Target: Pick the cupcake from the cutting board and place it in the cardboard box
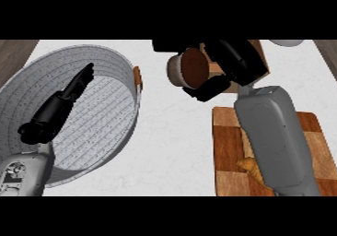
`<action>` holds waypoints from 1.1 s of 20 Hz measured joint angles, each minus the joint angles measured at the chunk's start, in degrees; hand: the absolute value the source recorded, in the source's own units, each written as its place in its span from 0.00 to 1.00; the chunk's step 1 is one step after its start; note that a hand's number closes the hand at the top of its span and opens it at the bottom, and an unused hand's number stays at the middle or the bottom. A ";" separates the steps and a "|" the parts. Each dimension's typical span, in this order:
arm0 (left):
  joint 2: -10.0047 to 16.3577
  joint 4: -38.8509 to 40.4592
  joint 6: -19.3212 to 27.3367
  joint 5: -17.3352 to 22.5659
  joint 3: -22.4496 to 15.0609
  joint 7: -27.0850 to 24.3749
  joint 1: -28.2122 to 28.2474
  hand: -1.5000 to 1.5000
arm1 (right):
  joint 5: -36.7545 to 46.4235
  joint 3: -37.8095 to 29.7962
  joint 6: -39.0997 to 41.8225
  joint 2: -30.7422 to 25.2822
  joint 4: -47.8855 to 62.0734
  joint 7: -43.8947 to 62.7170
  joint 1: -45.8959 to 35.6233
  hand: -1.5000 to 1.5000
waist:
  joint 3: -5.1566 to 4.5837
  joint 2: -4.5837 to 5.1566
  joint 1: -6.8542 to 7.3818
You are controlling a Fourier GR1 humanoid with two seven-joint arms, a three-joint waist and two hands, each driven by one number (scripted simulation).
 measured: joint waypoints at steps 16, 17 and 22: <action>-0.94 -1.02 -0.49 -0.49 -1.08 0.12 -0.37 0.50 | 10.18 0.32 3.87 -15.44 43.08 -13.71 -17.72 1.00 | 0.02 0.90 2.33; -1.01 -0.57 -0.49 -0.46 -0.99 -0.15 -0.48 0.50 | 10.91 0.68 4.22 -15.63 45.26 -13.92 -18.88 1.00 | 0.01 0.92 2.35; -1.02 -0.61 -0.53 -0.66 -0.98 -0.82 -0.34 0.50 | 12.93 2.25 6.97 -18.02 54.00 -21.04 -21.24 0.00 | 0.00 1.03 2.62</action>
